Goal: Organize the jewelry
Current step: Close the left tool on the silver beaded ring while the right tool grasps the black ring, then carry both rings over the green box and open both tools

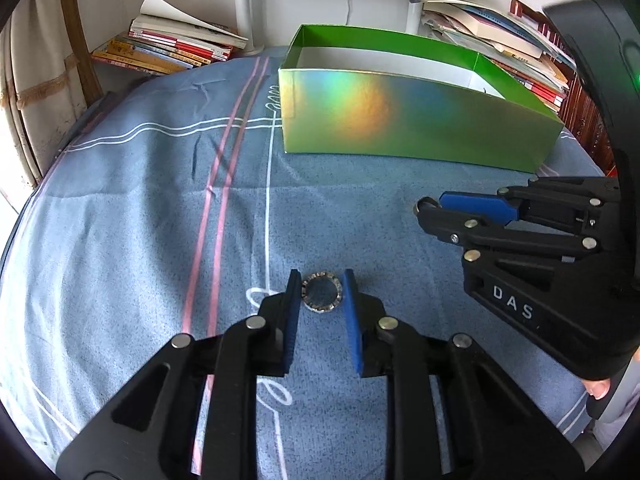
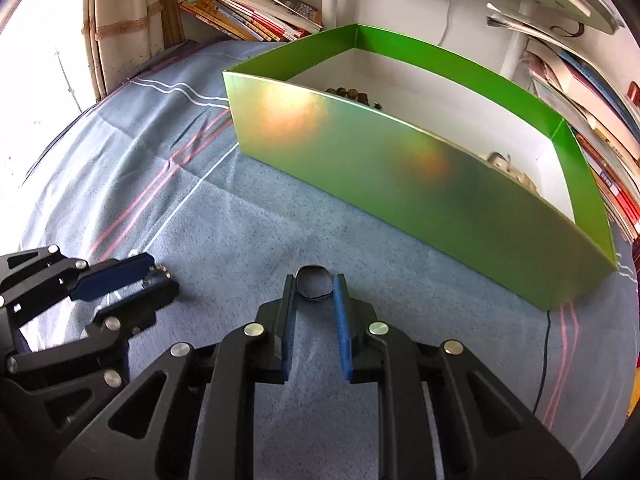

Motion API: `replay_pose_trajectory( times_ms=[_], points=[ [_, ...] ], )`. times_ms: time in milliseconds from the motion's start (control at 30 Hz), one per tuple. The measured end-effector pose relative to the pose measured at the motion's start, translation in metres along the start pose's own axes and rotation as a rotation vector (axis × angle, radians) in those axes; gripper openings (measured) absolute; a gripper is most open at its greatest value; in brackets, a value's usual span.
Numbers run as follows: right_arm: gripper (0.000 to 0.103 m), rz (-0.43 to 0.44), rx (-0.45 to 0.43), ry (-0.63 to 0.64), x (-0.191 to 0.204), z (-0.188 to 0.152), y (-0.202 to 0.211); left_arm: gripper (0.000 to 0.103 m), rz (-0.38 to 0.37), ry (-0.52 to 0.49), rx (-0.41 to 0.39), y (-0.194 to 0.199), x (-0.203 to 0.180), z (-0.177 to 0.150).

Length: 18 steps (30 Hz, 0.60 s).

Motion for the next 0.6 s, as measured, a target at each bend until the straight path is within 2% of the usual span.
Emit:
replay_pose_trajectory(
  times_ms=[333,433,600],
  points=[
    [0.019,-0.036,-0.032,-0.091,-0.039,-0.027,0.031,0.021,0.007,-0.019,-0.030,0.013,-0.008,0.008],
    [0.019,-0.039,-0.074,-0.126,-0.055,-0.026,0.055,0.021,-0.006,-0.034,-0.050,0.021,-0.015,0.016],
    [0.019,-0.056,-0.218,-0.204,-0.089,0.001,0.110,0.021,0.002,-0.062,-0.126,0.040,-0.023,0.056]
  ],
)
Point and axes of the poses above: each gripper's, at about its wrist camera, not at the fingertips, and y roughly against the way its jaws point, x to its left, z to its top, the point moved 4 cm from there along -y, roughly the way its jaws point, and after that the axes turned 1 degree about z, right-handed, at the moved point
